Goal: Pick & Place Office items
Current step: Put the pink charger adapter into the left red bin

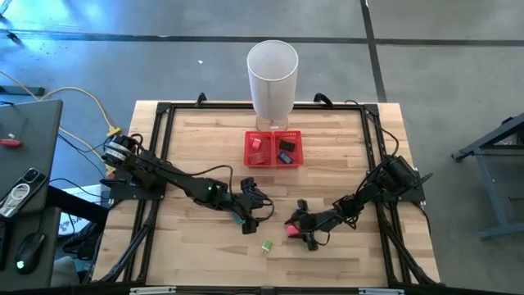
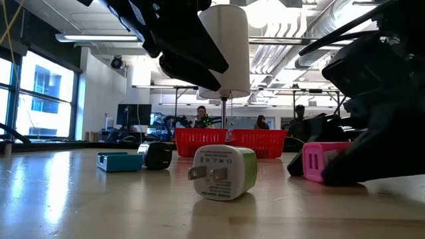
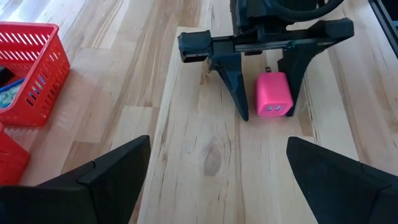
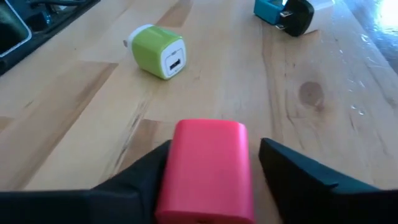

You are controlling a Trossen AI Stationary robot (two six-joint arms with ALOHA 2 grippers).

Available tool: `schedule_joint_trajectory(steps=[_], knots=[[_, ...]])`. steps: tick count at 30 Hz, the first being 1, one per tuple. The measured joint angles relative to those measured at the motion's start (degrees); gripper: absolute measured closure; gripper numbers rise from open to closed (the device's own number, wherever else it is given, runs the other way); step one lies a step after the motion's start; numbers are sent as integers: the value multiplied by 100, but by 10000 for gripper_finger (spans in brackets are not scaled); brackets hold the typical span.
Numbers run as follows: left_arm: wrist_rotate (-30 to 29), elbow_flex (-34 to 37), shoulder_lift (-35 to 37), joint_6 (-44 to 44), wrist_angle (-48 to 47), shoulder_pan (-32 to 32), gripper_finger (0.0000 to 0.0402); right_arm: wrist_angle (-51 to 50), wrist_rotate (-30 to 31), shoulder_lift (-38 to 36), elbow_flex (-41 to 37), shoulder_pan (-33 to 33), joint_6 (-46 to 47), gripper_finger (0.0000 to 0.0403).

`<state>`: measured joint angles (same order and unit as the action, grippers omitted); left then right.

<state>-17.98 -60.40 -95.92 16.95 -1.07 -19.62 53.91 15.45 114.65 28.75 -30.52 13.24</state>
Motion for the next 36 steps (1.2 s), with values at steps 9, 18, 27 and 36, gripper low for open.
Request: schedule_joint_trajectory(steps=[9, 18, 27, 36], knots=[[0, -1, 0, 0, 187, 0, 34, 58, 3, 4, -7, 2, 216, 268], [-2, -2, -2, -6, 716, 0, 34, 329, 56, -13, -13, -11, 308, 268], [0, -2, -2, -2, 1052, 0, 34, 421, 137, -526, -20, -13, 796, 268], [0, -2, -2, 89, 1256, -17, 34, 526, 519, -965, -9, -9, 694, 268]])
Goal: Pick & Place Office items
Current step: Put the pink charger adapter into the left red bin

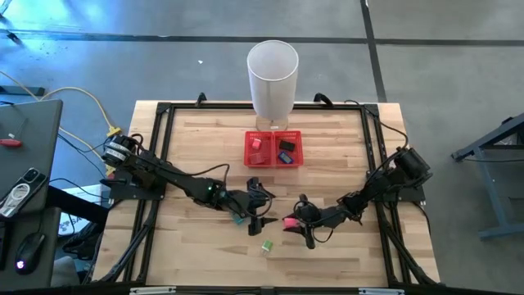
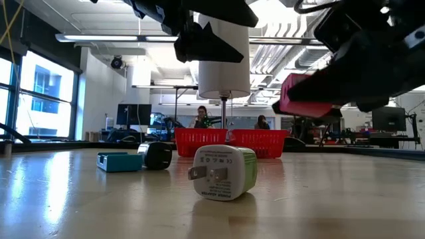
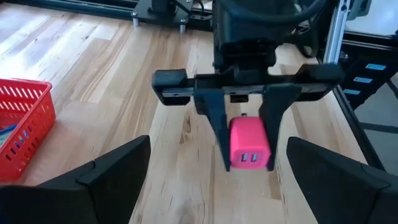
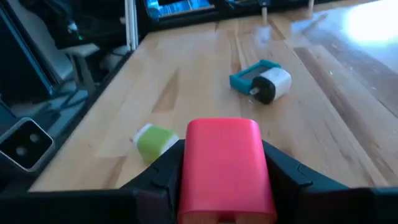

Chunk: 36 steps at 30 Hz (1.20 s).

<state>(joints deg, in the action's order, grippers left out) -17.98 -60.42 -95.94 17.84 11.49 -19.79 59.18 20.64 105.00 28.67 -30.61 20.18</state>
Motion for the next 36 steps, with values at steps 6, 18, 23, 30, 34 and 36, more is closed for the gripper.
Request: schedule_joint_trajectory(steps=[6, 18, 23, 30, 34, 36], knots=[[-56, 0, 0, -857, 310, -320, 34, 219, 39, -12, -2, 2, -31, 268], [-2516, 0, 0, -3038, 397, -1208, 34, 672, -9, -21, 5, 188, -46, 268], [-2971, 0, -54, -3627, 386, -1406, 34, 665, -339, -23, 242, 309, -48, 268], [-2896, 0, -66, -3599, 408, -1353, 34, 419, -778, -23, 696, 445, -92, 268], [-2843, 0, -66, -3577, 424, -1316, 34, 128, -874, -23, 899, 503, -92, 268], [-2837, 0, -66, -3486, 420, -1282, 34, 94, -911, -23, 950, 531, -71, 268]])
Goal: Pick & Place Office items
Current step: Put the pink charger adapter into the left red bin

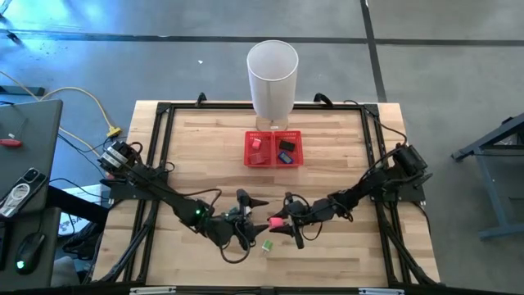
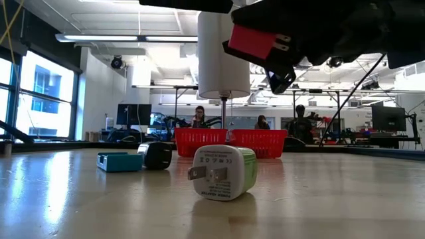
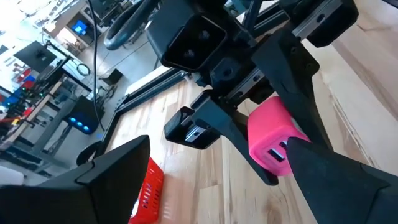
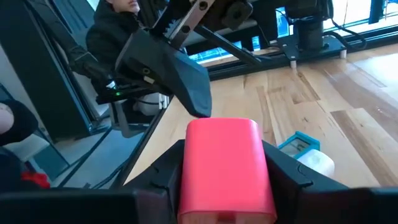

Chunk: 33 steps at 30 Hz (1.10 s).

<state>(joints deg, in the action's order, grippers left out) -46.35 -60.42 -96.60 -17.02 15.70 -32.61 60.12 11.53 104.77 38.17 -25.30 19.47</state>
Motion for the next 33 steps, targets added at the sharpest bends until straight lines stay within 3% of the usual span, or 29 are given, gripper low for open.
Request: schedule_joint_trajectory(steps=[7, 21, 33], knots=[[-2, 0, 0, 175, -17, 11, 34, 4, 0, 0, 29, 37, 162, 268], [257, 2, -96, -1136, -213, -217, 34, 101, 3, 0, 29, 94, 345, 268], [249, 2, -511, -1614, 262, -8, 34, 166, -290, 0, 214, 221, 626, 268]])
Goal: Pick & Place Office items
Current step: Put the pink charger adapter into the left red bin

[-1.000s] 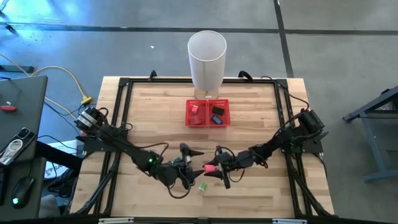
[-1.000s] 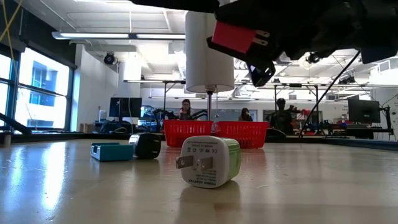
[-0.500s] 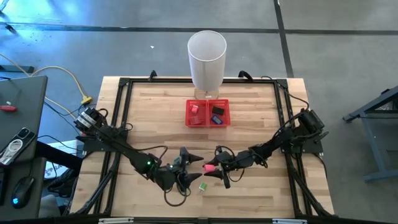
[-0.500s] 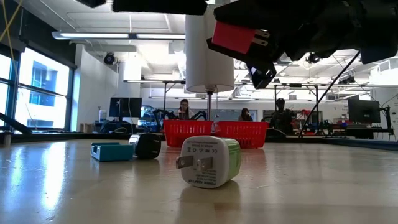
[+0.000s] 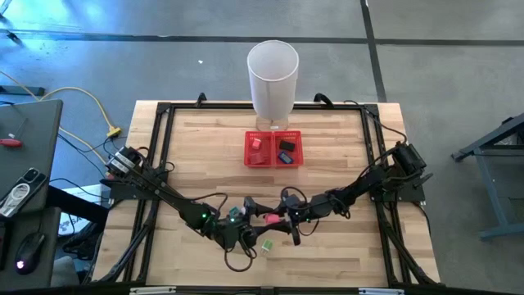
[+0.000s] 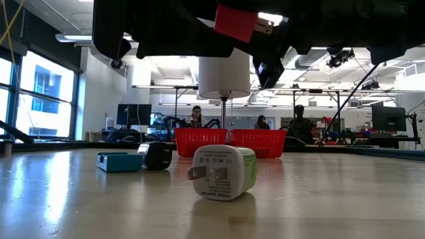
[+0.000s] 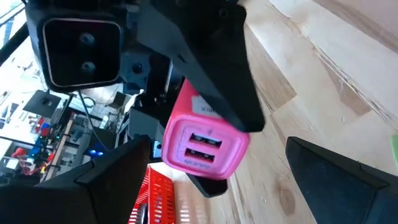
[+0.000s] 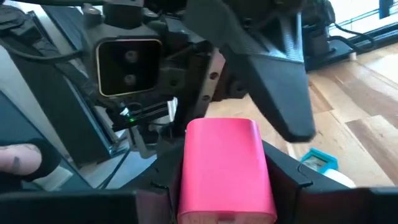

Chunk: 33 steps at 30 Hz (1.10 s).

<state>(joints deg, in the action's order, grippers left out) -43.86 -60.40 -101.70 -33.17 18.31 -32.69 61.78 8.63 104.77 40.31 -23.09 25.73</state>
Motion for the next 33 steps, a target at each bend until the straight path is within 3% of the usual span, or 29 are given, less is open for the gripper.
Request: schedule_joint_trajectory(steps=[9, 27, 33], knots=[[218, -2, -1, -212, 511, -11, 34, -157, -25, 0, 75, 0, 1, 268], [427, -2, -22, -584, 492, 70, 35, -171, -220, 0, 73, 0, 27, 268], [560, -2, -22, -587, 492, 70, 69, -207, -222, 0, 73, 0, 158, 268]])
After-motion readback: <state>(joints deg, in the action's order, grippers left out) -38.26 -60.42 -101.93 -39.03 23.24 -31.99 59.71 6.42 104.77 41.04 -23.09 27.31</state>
